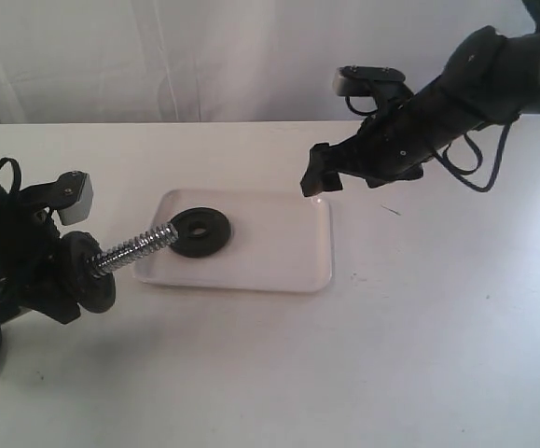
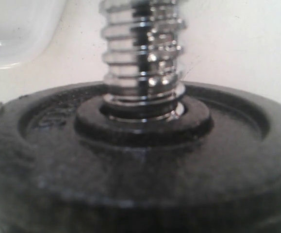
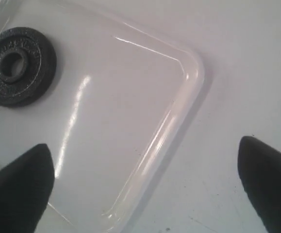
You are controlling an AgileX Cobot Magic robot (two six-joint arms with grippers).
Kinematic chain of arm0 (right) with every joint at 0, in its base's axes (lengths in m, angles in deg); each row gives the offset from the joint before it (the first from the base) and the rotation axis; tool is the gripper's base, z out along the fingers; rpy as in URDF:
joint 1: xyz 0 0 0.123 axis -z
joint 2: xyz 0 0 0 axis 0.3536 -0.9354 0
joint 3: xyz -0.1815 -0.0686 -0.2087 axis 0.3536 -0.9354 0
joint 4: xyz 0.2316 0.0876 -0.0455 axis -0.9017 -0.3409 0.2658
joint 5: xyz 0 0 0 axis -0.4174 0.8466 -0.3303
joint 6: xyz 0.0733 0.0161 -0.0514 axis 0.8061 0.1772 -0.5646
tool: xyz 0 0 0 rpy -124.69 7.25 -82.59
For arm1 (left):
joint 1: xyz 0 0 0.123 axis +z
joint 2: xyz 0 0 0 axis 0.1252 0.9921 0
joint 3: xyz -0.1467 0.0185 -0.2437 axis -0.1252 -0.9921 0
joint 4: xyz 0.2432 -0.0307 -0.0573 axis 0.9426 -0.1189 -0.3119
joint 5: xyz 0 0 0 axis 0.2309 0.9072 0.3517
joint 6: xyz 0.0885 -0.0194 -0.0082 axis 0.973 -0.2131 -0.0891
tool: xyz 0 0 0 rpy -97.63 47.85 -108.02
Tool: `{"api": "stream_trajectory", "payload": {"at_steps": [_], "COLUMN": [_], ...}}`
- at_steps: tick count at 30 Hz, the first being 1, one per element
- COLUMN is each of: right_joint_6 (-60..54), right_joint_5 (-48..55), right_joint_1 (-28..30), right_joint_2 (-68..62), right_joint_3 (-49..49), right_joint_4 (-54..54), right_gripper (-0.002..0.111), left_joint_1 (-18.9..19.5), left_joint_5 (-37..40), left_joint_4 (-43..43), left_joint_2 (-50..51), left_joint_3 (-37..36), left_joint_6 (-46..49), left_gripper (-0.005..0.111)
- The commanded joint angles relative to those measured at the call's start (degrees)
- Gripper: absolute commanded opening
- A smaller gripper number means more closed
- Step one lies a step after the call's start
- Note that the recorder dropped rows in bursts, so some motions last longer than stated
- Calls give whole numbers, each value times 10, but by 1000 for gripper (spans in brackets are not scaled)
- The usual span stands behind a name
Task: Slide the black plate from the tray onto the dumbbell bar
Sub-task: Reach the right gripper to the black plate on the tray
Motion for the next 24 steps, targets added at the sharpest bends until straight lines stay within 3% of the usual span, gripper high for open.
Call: {"api": "stream_trajectory", "payload": {"at_steps": [1,5,14,24], "right_joint_6": [-61,-76,-76,-76], "right_joint_5": [41,27,-24,-92], "right_joint_1": [-1,-13,-102,-152], "right_joint_2": [-49,-90,-138,-177], "right_joint_3": [53,98,155,187], "right_joint_4": [-23,-66,-66,-66], "right_gripper": [96,99,99,99], "left_joint_1": [2,2,2,2], "left_joint_5": [43,49,52,58], "left_joint_4": [-55,-55,-55,-59], "left_joint_2": [-30,-30,-30,-30], "left_joint_3": [6,6,6,6], "left_joint_6": [6,6,7,7], "left_gripper": [0,0,0,0]}}
